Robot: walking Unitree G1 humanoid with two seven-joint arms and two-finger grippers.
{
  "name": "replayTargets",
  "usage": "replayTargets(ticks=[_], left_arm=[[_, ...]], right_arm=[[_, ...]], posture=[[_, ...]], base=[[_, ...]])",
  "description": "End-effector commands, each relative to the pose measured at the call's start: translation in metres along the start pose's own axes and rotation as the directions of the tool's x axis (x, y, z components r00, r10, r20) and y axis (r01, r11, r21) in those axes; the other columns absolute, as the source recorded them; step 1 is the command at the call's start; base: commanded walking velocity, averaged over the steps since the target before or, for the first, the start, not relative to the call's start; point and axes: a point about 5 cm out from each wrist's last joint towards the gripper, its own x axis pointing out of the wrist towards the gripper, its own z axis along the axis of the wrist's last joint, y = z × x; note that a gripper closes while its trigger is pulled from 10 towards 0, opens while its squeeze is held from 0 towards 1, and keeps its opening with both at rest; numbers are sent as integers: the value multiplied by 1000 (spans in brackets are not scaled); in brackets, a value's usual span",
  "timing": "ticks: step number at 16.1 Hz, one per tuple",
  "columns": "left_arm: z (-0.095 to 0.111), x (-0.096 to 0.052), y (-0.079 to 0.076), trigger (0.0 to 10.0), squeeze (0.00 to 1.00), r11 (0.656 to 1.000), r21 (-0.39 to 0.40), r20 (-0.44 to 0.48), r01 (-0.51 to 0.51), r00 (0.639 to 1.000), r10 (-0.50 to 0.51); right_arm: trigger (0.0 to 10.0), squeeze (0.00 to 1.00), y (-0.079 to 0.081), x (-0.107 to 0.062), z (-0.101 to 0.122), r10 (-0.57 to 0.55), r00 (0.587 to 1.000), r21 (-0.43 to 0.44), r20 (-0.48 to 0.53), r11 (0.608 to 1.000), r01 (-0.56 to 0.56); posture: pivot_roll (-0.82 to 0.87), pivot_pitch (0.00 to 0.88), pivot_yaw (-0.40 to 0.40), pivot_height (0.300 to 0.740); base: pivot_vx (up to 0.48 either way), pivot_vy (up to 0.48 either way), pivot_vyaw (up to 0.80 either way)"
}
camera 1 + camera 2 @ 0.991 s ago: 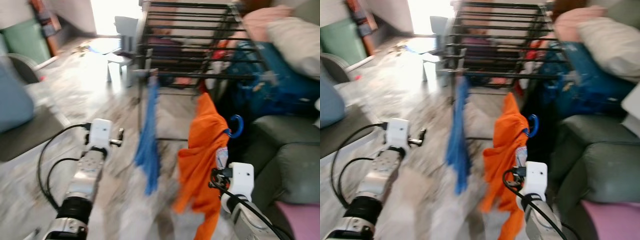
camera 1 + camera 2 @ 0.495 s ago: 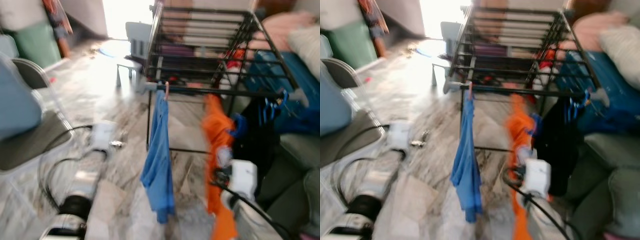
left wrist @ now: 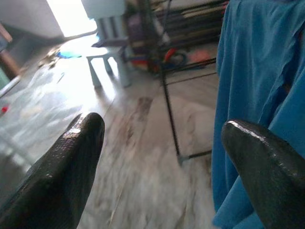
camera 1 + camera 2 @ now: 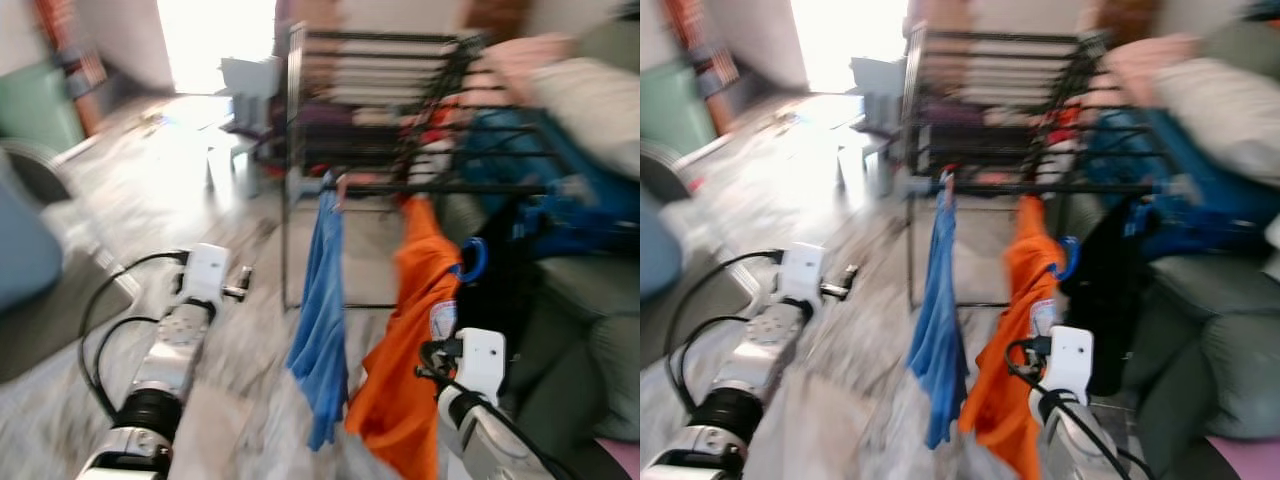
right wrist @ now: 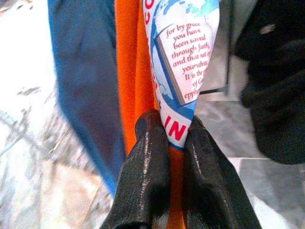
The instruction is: Hang hanger
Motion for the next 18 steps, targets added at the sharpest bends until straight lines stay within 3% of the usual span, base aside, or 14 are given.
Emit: replayTargets(ticks=[1, 11, 18], left_arm=[[10, 4, -13, 10000, 0, 999, 5, 30, 43, 999, -43], [10, 5, -14, 10000, 0, 999, 5, 31, 45, 998, -45], [9, 5, -15, 10000, 0, 999, 3, 33, 35, 999, -35]], right_arm=[[10000, 0, -6, 0, 17, -17, 997, -11, 73, 1000, 17], [10000, 0, -3, 2, 12, 13, 999, -32, 37, 999, -12], [10000, 0, -4, 4, 15, 48, 998, -43, 26, 998, -47]], posture=[[-4, 0, -24, 740], [-3, 0, -24, 740], [0, 0, -31, 740]], base=[[461, 0, -800], [442, 25, 0], [0, 0, 0]])
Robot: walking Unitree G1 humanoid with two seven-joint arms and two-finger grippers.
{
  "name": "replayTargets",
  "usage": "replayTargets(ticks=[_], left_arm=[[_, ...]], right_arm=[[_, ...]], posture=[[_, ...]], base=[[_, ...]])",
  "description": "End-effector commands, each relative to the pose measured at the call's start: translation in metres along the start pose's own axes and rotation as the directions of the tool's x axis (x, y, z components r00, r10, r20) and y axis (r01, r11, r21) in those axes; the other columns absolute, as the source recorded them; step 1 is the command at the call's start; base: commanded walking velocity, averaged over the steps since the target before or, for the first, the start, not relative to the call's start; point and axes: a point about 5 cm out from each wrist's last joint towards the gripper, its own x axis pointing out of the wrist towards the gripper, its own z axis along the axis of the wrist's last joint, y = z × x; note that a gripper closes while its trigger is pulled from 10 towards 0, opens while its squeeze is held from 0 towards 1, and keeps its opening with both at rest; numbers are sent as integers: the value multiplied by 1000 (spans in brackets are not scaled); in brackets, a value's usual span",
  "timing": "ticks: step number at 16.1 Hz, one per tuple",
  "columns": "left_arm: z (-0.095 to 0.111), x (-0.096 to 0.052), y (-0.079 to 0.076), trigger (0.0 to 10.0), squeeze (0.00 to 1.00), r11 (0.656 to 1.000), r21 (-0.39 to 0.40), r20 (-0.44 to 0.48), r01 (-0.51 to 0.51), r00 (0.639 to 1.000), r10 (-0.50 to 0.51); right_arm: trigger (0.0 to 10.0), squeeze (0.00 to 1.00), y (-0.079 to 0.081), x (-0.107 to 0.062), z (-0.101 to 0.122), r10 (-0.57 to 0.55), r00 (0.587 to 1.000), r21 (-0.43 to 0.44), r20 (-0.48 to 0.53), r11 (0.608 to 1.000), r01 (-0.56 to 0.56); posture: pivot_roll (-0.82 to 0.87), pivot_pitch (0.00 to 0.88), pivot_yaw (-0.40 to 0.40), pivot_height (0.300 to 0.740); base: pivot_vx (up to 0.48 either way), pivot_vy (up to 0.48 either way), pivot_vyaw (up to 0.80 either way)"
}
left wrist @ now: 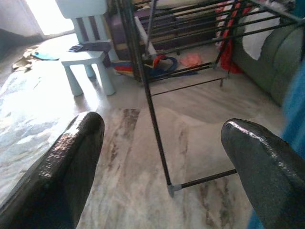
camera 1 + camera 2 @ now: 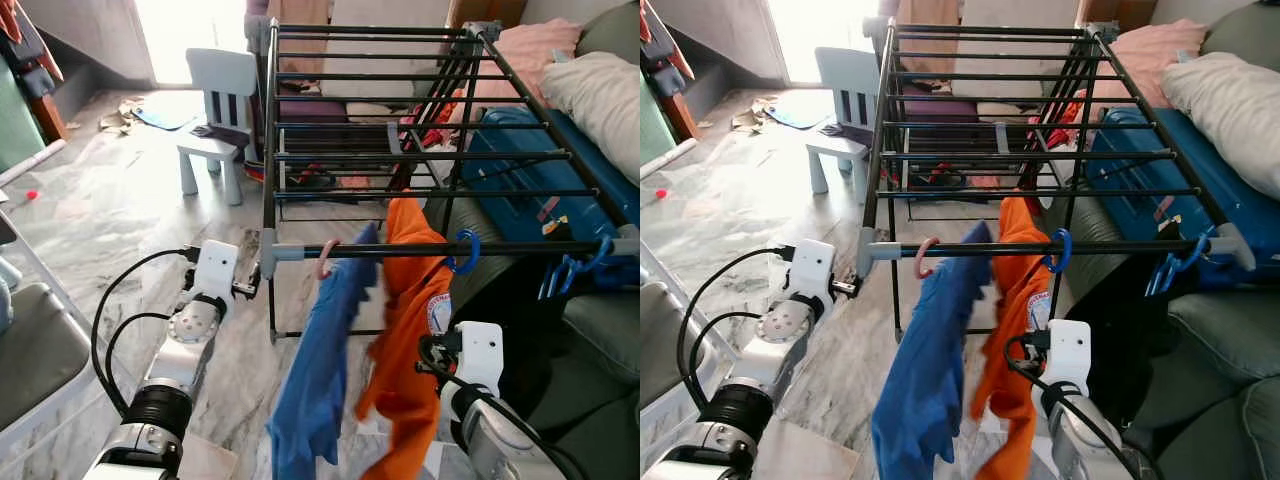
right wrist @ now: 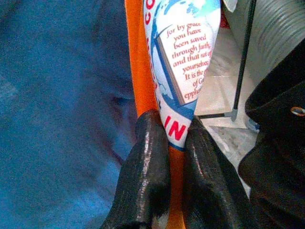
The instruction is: Hang hanger
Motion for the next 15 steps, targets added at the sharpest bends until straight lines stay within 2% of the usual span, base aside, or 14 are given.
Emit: replayTargets(ticks=[1, 5, 6, 8, 12, 15], left_arm=[[2, 1, -2, 10000, 0, 1000, 8, 7, 4, 1000, -4], [2, 1, -2, 10000, 0, 1000, 8, 6, 4, 1000, -4], [2, 1, -2, 10000, 0, 1000, 10, 3, 4, 1000, -4], [2, 1, -3, 10000, 0, 1000, 12, 3, 4, 1000, -4], [0, -1, -2, 10000, 0, 1000, 11, -1, -2, 1000, 2], [-1, -2, -2, 10000, 0, 1000, 10, -4, -4, 1000, 4]], right_arm=[[10000, 0, -1, 1, 8, 11, 1000, -2, 22, 1000, -11], [10000, 0, -1, 2, 8, 13, 1000, -5, 19, 1000, -13], [10000, 0, -1, 13, 11, 48, 997, -18, -56, 999, -49], [10000, 0, 1, 23, 14, 93, 990, -19, -108, 995, -96], [10000, 0, 4, 37, 25, 125, 983, -19, -133, 992, -128], [10000, 0, -2, 40, 19, 107, 978, 26, -180, 994, -104]], posture=[[1, 0, -32, 740], [1, 0, -32, 740], [4, 0, -36, 740], [10, 0, -43, 740], [19, 0, -53, 740], [23, 0, -58, 740]], base=[[0, 0, 0], [0, 0, 0], [0, 0, 0], [0, 0, 0], [0, 0, 0], [0, 0, 0]])
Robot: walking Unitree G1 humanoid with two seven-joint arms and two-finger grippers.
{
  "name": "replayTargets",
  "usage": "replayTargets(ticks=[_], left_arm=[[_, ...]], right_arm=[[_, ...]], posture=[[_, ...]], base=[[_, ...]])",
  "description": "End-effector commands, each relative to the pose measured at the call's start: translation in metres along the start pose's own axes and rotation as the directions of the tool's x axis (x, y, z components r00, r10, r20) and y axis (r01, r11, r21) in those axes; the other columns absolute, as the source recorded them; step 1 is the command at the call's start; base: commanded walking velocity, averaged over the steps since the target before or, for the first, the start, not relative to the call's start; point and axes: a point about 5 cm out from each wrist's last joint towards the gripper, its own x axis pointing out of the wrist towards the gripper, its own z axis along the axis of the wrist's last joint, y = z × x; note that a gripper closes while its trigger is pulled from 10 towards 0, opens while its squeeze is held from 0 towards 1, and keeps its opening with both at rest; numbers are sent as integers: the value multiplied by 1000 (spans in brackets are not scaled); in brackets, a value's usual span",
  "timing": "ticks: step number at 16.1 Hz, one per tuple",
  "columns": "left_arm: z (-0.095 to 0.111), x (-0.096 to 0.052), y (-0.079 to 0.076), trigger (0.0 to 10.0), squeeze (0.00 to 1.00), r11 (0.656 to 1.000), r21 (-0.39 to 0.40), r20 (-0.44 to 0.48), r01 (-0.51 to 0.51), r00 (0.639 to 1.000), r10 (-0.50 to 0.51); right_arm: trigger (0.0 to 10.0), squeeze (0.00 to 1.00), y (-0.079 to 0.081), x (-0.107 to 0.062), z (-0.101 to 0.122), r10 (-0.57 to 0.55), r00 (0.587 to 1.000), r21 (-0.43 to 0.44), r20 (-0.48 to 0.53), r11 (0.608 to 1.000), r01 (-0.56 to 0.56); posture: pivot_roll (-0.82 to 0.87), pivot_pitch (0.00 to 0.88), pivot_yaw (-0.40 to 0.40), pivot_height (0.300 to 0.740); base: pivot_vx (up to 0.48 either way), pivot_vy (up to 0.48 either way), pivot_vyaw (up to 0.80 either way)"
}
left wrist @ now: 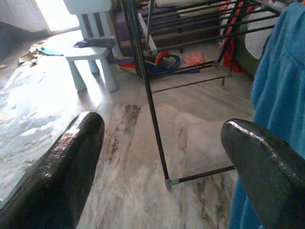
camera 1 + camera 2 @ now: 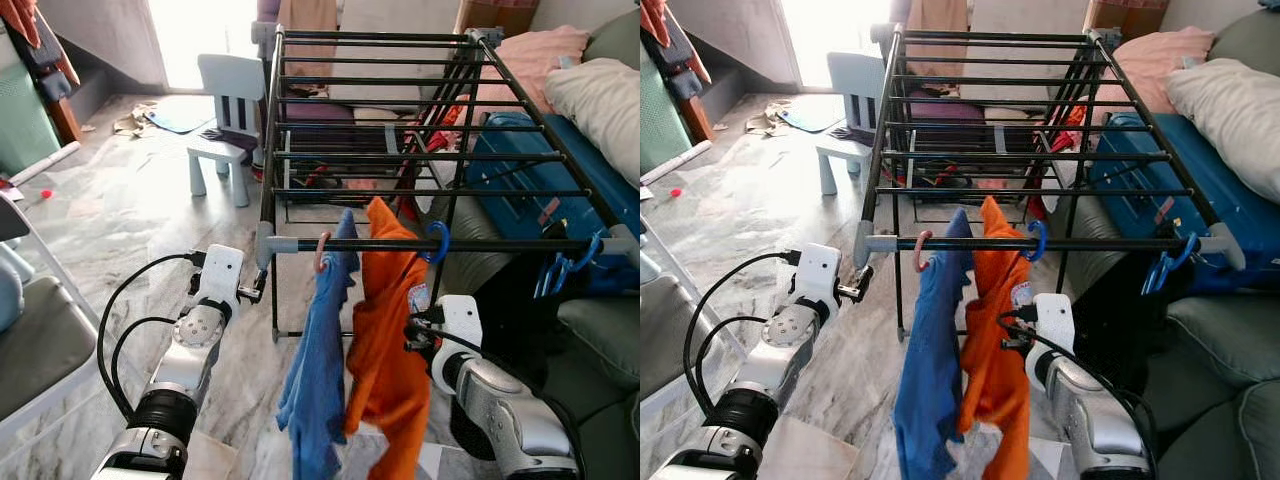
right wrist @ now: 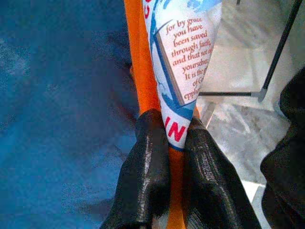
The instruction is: Hang hanger
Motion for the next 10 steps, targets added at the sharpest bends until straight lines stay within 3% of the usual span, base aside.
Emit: replayTargets(ticks=[1, 5, 6, 7, 10], left_arm=[[3, 0, 1, 10000, 0, 1000, 13, 8, -8, 1000, 8], [2, -1, 1, 10000, 0, 1000, 15, 1, -6, 1000, 6], [2, -1, 1, 10000, 0, 1000, 17, 0, -4, 1000, 4], [2, -1, 1, 10000, 0, 1000, 17, -1, -4, 1000, 4], [1, 0, 2, 10000, 0, 1000, 20, -3, -6, 1000, 7]], right_arm=[[10000, 0, -7, -1, -2, -19, 1000, 36, -22, 999, 20], [10000, 0, -18, -7, -17, -49, 997, 76, -58, 996, 53], [10000, 773, -21, -10, -19, -66, 996, 90, -52, 993, 71], [10000, 1000, -22, -11, -20, -69, 996, 95, -50, 993, 73], [10000, 1000, -26, -18, -20, -107, 994, 86, -14, 990, 108]], posture=[[21, 0, -59, 740], [16, 0, -58, 740], [16, 0, -58, 740], [16, 0, -58, 740], [12, 0, -51, 740]], base=[[0, 0, 0], [0, 0, 0], [0, 0, 0], [0, 0, 0], [0, 0, 0]])
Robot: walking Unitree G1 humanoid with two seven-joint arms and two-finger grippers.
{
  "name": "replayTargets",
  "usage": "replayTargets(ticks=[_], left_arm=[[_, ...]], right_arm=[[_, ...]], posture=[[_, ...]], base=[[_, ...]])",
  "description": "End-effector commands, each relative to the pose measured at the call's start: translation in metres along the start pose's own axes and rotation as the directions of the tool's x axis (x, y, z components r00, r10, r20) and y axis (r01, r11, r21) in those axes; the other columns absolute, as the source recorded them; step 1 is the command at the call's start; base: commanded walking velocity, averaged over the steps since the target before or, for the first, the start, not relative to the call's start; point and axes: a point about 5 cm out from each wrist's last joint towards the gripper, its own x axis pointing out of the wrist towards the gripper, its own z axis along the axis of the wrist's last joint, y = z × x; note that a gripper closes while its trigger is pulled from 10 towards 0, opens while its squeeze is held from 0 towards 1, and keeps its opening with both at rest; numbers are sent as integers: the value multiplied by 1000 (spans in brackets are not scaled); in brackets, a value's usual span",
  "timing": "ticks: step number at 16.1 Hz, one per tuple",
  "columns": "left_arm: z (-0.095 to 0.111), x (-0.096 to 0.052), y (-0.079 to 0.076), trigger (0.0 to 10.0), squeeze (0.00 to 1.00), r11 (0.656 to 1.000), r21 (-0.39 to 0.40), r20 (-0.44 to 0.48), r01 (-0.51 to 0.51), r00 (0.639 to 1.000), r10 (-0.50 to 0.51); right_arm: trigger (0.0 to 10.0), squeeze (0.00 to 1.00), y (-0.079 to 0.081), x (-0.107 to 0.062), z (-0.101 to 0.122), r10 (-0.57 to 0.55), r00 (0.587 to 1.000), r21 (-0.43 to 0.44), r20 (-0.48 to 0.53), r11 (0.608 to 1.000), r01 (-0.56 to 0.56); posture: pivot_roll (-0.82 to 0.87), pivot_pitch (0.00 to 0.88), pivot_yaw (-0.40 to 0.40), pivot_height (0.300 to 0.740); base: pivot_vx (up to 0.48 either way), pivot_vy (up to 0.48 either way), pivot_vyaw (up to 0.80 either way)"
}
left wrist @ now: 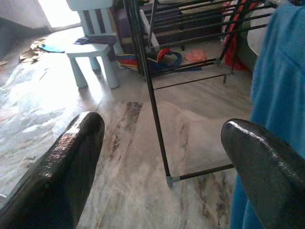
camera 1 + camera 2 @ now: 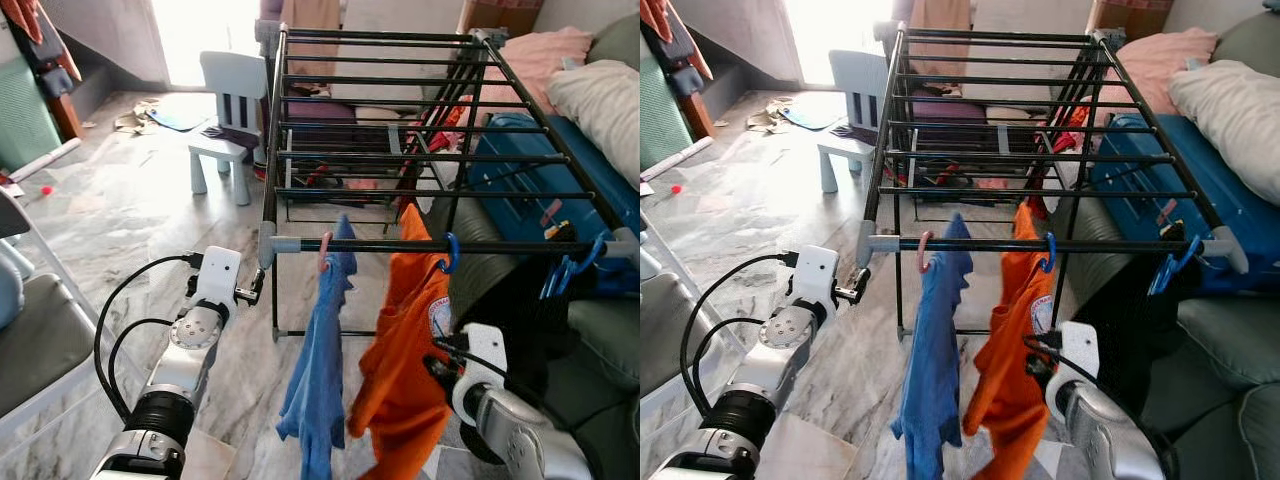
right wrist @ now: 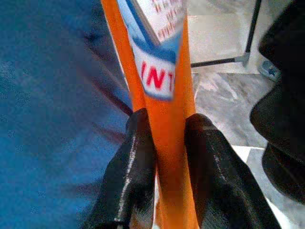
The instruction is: Hang hanger
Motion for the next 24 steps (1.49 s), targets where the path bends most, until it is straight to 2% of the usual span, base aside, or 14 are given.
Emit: replayTargets(ticks=[1, 3, 6, 9, 12, 15, 17, 24], left_arm=[[2, 0, 1, 10000, 0, 1000, 18, 1, -3, 1000, 3], [2, 0, 1, 10000, 0, 1000, 20, -1, -3, 1000, 3], [1, -2, 6, 10000, 0, 999, 32, 19, -8, 1000, 8], [1, -6, 11, 10000, 0, 998, 60, 42, -11, 999, 9], [-1, -12, 15, 10000, 0, 998, 55, 60, -7, 998, 3], [5, -17, 16, 10000, 0, 992, 124, 115, 8, 993, -23], [6, -20, 17, 10000, 0, 990, 137, 122, 17, 992, -34], [1, -22, 12, 10000, 0, 990, 141, 102, 27, 994, -41]], right_arm=[[10000, 1000, -2, -6, 9, -26, 997, -13, 75, 1000, 27], [10000, 1000, -1, -11, 9, -39, 993, -17, 108, 999, 41], [10000, 1000, 2, -28, 5, -71, 977, -69, 199, 994, 86], [10000, 1000, 7, -39, 5, -75, 966, -109, 246, 989, 104], [10000, 1000, 6, -50, 5, -101, 949, -102, 298, 985, 137], [10000, 1000, 4, -60, 10, -102, 928, -101, 358, 984, 148], [10000, 1000, 6, -67, 15, -80, 910, -94, 406, 987, 128], [10000, 1000, 7, -67, 14, -66, 910, -90, 410, 990, 112]], posture=[[11, 0, -49, 740], [8, 0, -43, 740], [3, 0, -36, 740], [-1, 0, -35, 740], [6, 0, -38, 740], [8, 0, -41, 740], [10, 0, -42, 740], [10, 0, -45, 740]], base=[[0, 0, 0], [0, 0, 0], [0, 0, 0], [0, 0, 0], [0, 0, 0], [0, 0, 0], [0, 0, 0], [-115, 0, 0]])
